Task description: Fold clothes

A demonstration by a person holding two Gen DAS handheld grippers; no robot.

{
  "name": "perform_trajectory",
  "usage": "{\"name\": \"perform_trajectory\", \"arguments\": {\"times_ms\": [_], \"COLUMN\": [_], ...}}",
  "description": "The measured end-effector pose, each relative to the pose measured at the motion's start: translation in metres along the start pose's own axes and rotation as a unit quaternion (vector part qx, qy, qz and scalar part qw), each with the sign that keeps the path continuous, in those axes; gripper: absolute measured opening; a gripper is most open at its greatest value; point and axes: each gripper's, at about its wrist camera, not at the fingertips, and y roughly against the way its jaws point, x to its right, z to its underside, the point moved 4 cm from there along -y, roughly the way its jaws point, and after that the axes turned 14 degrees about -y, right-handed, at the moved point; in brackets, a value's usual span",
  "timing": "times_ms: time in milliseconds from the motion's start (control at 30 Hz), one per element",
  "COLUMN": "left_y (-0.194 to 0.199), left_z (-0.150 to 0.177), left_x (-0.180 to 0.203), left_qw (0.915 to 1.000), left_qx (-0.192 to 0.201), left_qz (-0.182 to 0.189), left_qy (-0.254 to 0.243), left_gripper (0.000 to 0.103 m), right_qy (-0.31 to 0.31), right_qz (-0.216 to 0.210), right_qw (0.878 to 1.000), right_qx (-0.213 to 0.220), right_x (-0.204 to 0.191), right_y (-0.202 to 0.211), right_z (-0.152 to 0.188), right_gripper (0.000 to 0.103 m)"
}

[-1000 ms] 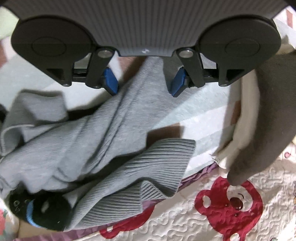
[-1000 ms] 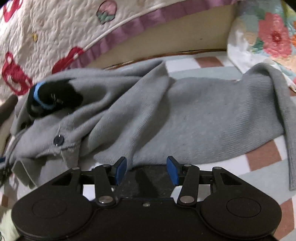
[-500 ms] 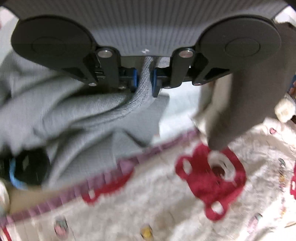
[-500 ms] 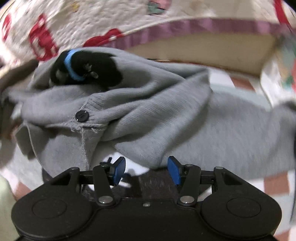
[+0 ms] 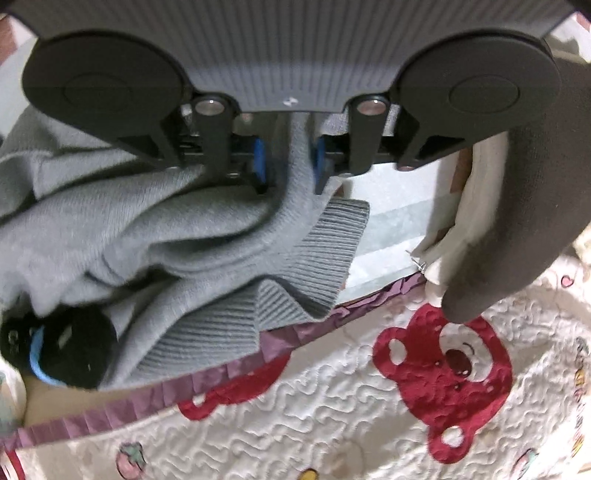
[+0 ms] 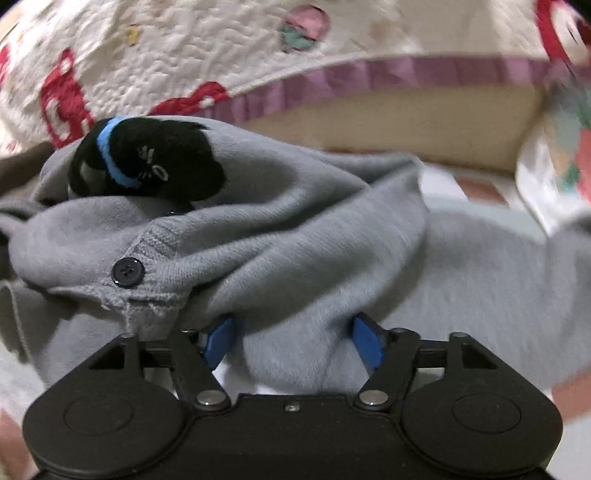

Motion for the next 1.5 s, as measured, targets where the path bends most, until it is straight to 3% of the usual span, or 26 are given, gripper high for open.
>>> {"name": "perform_trajectory", "arguments": {"times_ms": [67,133,167,200,300,433,700,833,1000,1033,1133,1233,1333,1367,1400,1500], "left_y": [-0.009,-0.016,-0.017,-0.016,-0.003,0.028,0.093,0.108,0.122,0.125,0.124,0.076,0.061,0.061,0.062,0.065], "left_z": [0.004,0.008,0.009,0.009,0.003,-0.011,-0.048,-0.040,-0.025,-0.022,-0.009,0.024,0.041,0.043,0.044,0.043], "left_x": [0.006,0.010,0.010,0.009,-0.005,-0.032,-0.033,-0.052,-0.079,-0.084,-0.097,-0.084,-0.073,-0.072,-0.071,-0.068], "left_qw": [0.9997,0.9990,0.9987,0.9983,0.9988,0.9986,0.9917,0.9926,0.9910,0.9901,0.9870,0.9858,0.9821,0.9813,0.9811,0.9827], "left_qx": [-0.015,-0.030,-0.032,-0.035,-0.022,0.005,0.087,0.073,0.045,0.039,0.010,-0.068,-0.097,-0.096,-0.095,-0.095], "left_qz": [0.012,0.005,-0.002,-0.014,-0.029,-0.052,-0.094,-0.093,-0.089,-0.088,-0.081,-0.064,-0.058,-0.057,-0.058,-0.064], "left_qy": [-0.015,-0.032,-0.038,-0.045,-0.034,0.005,-0.017,0.027,0.090,0.102,0.138,0.140,0.150,0.157,0.159,0.146], "left_gripper": [0.050,0.047,0.025,0.013,0.013,0.012,0.013,0.013,0.013,0.013,0.013,0.013,0.013,0.013,0.014,0.016], "right_qy": [0.015,0.024,0.018,-0.016,-0.082,-0.044,-0.029,-0.016,-0.040,-0.043,-0.065,-0.111,-0.141,-0.157,-0.173,-0.227], "right_qz": [0.002,0.019,0.039,0.025,0.035,0.046,0.069,0.102,0.153,0.144,0.096,0.041,0.003,-0.010,-0.021,-0.045], "right_qw": [1.000,0.999,0.999,0.999,0.994,0.993,0.985,0.976,0.953,0.953,0.978,0.989,0.989,0.987,0.985,0.972], "right_qx": [0.007,0.014,0.021,0.026,0.063,0.100,0.158,0.193,0.259,0.263,0.173,0.085,0.050,0.033,0.017,-0.036], "right_x": [-0.004,-0.005,-0.001,0.008,0.030,0.026,0.031,0.044,0.077,0.085,0.104,0.106,0.092,0.091,0.091,0.091], "right_y": [-0.005,-0.005,-0.001,0.006,0.028,0.050,0.080,0.100,0.153,0.162,0.143,0.125,0.120,0.115,0.111,0.098], "right_z": [-0.001,-0.007,-0.011,-0.015,-0.028,-0.039,-0.062,-0.075,-0.095,-0.098,-0.096,-0.074,-0.044,-0.033,-0.021,0.008], "right_gripper": [0.071,0.029,0.010,0.009,0.008,0.007,0.006,0.005,0.000,0.000,0.001,0.008,0.026,0.043,0.049,0.049]}}
